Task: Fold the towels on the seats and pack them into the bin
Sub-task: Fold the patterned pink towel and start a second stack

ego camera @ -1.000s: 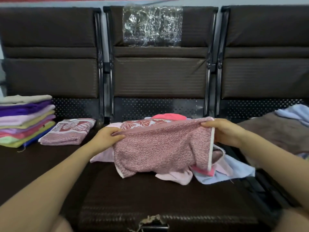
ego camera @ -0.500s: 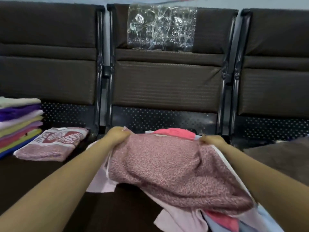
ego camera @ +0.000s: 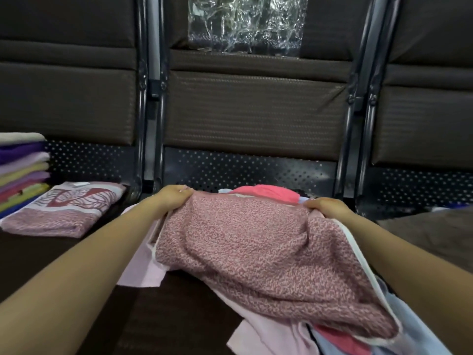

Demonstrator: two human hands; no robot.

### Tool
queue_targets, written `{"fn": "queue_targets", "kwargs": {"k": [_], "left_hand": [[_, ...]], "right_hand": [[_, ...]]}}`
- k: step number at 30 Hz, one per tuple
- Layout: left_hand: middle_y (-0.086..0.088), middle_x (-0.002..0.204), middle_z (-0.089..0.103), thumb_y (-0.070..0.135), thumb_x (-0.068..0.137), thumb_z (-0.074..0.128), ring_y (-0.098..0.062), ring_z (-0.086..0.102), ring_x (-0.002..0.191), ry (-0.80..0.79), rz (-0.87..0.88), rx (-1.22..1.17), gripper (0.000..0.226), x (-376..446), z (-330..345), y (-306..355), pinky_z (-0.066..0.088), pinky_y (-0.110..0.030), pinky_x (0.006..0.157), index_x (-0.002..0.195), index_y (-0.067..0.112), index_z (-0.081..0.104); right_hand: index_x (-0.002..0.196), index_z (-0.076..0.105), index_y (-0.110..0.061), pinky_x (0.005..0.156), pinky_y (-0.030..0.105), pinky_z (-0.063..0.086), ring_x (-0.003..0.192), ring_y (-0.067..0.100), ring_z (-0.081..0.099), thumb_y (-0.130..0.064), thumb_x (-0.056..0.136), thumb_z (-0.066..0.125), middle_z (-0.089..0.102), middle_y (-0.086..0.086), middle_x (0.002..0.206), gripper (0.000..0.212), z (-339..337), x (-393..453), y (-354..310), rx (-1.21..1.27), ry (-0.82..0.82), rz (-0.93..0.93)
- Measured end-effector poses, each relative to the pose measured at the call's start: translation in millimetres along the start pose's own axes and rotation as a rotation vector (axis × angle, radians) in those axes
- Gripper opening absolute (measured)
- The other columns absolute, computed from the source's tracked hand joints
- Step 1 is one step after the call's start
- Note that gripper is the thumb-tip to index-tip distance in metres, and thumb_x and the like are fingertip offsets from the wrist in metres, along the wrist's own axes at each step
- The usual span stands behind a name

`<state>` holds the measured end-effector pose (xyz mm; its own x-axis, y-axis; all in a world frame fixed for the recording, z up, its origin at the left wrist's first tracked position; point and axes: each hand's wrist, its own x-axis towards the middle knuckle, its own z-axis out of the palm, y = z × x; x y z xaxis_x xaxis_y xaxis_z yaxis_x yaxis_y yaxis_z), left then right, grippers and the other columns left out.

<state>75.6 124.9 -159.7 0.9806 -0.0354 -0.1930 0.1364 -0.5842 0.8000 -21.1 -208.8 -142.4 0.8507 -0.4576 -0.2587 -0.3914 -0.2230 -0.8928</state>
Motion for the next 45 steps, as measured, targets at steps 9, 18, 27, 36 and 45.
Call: {"fn": "queue_targets", "kwargs": {"k": [9,18,27,36,45], "left_hand": [[-0.012,0.107,0.068,0.026,0.090,0.065,-0.022,0.062,0.092,0.193,0.060,-0.463,0.025,-4,4,12,0.050,-0.030,0.083,0.104,0.007,0.072],[-0.002,0.096,0.065,0.023,0.089,0.067,-0.008,0.056,0.089,0.473,0.511,-0.558,0.027,-131,-102,146,0.042,-0.017,0.072,0.111,0.009,0.069],[0.002,0.107,0.059,0.023,0.096,0.056,-0.009,0.052,0.100,0.600,0.634,-0.456,0.032,-239,-170,188,0.037,-0.016,0.075,0.121,0.003,0.063],[0.000,0.100,0.065,0.023,0.094,0.058,-0.011,0.058,0.088,0.446,0.561,-0.633,0.023,-267,-188,171,0.043,-0.020,0.072,0.113,0.012,0.065],[-0.012,0.077,0.068,0.010,0.090,0.062,-0.024,0.062,0.081,0.269,0.236,0.046,0.021,-192,-119,76,0.044,-0.029,0.061,0.103,-0.003,0.072]], "right_hand": [[0.078,0.068,-0.005,0.058,0.021,0.050,0.066,0.021,0.058,-0.017,0.090,0.066,0.065,0.013,0.079,0.017,0,-13,0,0.224,0.066,-0.037],[0.069,0.064,-0.011,0.061,0.025,0.042,0.067,0.012,0.053,-0.011,0.084,0.067,0.059,0.001,0.072,0.016,-81,-118,-147,0.682,0.243,-0.452],[0.065,0.045,-0.010,0.056,0.030,0.013,0.056,0.008,0.021,-0.026,0.091,0.058,0.026,0.007,0.066,0.033,-115,-217,-198,0.345,0.440,-0.849],[0.077,0.062,-0.012,0.059,0.028,0.027,0.067,0.014,0.036,-0.025,0.089,0.060,0.041,0.008,0.070,0.018,-110,-232,-190,0.442,0.334,-0.846],[0.061,0.055,-0.006,0.065,0.030,0.036,0.071,0.025,0.052,-0.029,0.090,0.062,0.058,0.017,0.077,0.038,-56,-133,-86,-0.391,0.138,-0.274]]}}
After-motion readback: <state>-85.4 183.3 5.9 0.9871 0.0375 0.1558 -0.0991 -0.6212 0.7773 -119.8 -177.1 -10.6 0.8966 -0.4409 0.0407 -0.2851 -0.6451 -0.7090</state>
